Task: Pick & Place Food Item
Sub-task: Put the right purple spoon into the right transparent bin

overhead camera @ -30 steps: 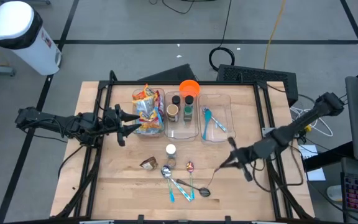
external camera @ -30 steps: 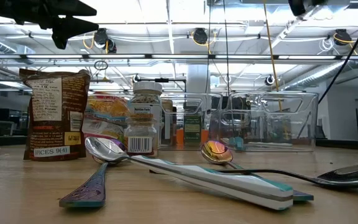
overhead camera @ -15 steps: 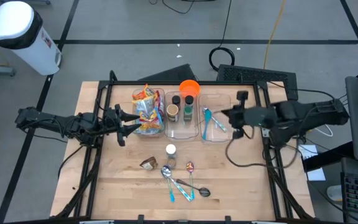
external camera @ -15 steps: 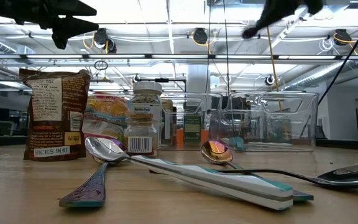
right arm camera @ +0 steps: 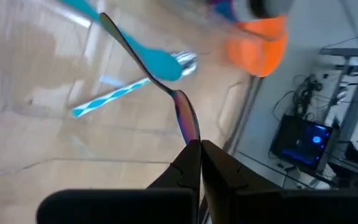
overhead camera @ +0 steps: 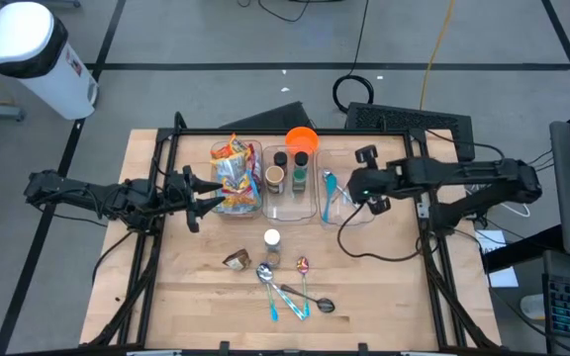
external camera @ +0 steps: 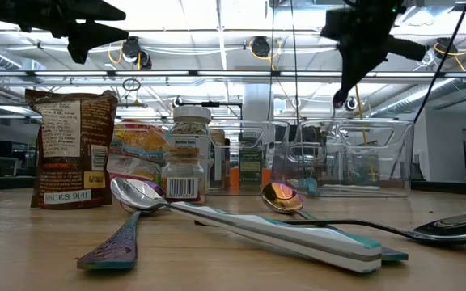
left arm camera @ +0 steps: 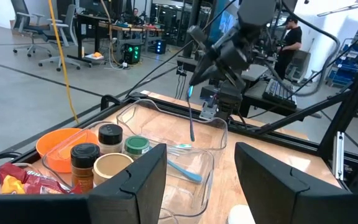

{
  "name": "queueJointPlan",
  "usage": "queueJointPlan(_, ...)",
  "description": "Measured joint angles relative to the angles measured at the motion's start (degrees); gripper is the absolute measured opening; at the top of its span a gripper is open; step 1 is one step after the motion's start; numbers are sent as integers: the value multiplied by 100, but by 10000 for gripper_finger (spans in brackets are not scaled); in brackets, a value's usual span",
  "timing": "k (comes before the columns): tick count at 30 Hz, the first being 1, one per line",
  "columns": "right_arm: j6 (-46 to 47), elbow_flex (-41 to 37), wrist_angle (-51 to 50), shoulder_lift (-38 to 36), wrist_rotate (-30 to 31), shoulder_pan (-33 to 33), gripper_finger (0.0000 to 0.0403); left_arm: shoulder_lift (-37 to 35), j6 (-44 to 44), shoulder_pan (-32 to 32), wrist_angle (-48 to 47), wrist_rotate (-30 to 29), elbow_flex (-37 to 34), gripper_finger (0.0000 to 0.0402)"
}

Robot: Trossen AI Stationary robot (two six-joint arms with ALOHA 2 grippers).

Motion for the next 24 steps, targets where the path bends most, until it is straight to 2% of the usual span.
queueJointPlan(3,-37,0,-118,234,-145,0,0,0,0,0,0,0,0,198)
queueJointPlan(8,-135,0,-138,583,-871,-72,0,0,-2,2,0,0,0,198)
queueJointPlan(18,91,-2,-245,1047,-906,-76,3,-2,-2,2,0,-1,0,198)
queueJointPlan(24,486,-4,-90,1128,-871,-76,36,0,-2,0,0,0,0,198)
